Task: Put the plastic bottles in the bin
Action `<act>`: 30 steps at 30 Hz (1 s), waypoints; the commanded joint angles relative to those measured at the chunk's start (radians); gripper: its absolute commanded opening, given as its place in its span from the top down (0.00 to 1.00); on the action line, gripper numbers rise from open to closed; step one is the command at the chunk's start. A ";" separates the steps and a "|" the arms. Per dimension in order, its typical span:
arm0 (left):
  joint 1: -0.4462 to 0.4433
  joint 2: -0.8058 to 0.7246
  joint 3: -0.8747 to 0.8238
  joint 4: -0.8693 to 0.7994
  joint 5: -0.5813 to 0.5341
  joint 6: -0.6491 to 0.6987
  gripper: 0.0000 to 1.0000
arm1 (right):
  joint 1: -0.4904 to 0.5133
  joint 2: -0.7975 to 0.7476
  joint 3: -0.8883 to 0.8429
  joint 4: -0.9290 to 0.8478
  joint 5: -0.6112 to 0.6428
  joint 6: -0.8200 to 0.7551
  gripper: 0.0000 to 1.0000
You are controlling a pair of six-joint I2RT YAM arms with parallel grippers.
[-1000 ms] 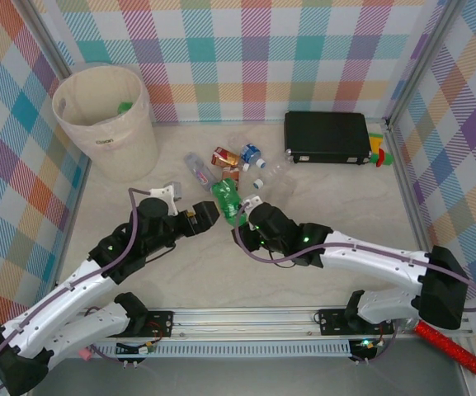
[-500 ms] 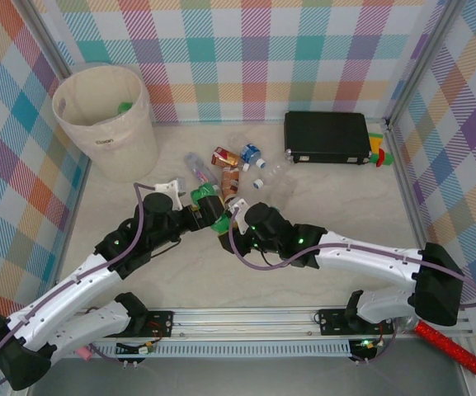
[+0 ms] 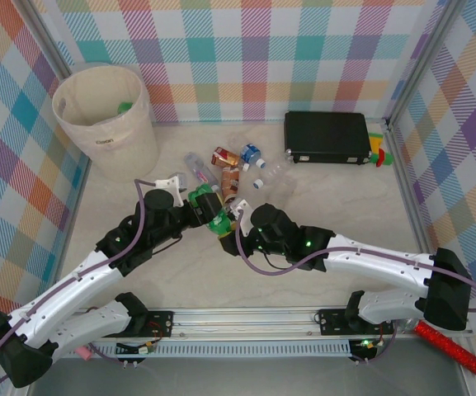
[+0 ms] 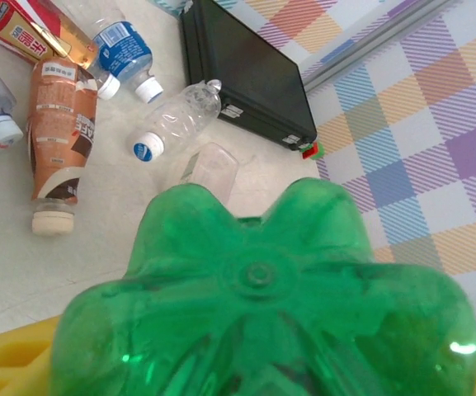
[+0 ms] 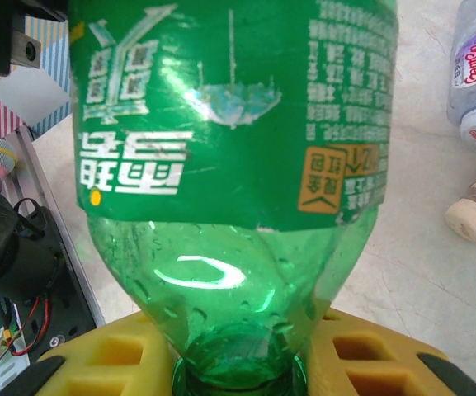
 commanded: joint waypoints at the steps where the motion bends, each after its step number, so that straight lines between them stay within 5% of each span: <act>1: 0.009 -0.017 0.018 0.004 -0.007 0.016 0.34 | 0.005 -0.005 0.007 0.026 -0.012 -0.010 0.69; 6: 0.010 -0.030 0.031 -0.030 -0.014 0.030 0.41 | 0.006 0.005 0.003 0.043 0.006 -0.006 0.50; 11: 0.011 -0.060 0.046 -0.085 -0.058 0.059 0.41 | 0.006 0.009 0.015 0.036 0.023 -0.006 0.03; 30: 0.029 0.031 0.385 -0.474 -0.449 0.316 0.42 | -0.075 -0.106 -0.261 0.399 0.175 -0.104 0.01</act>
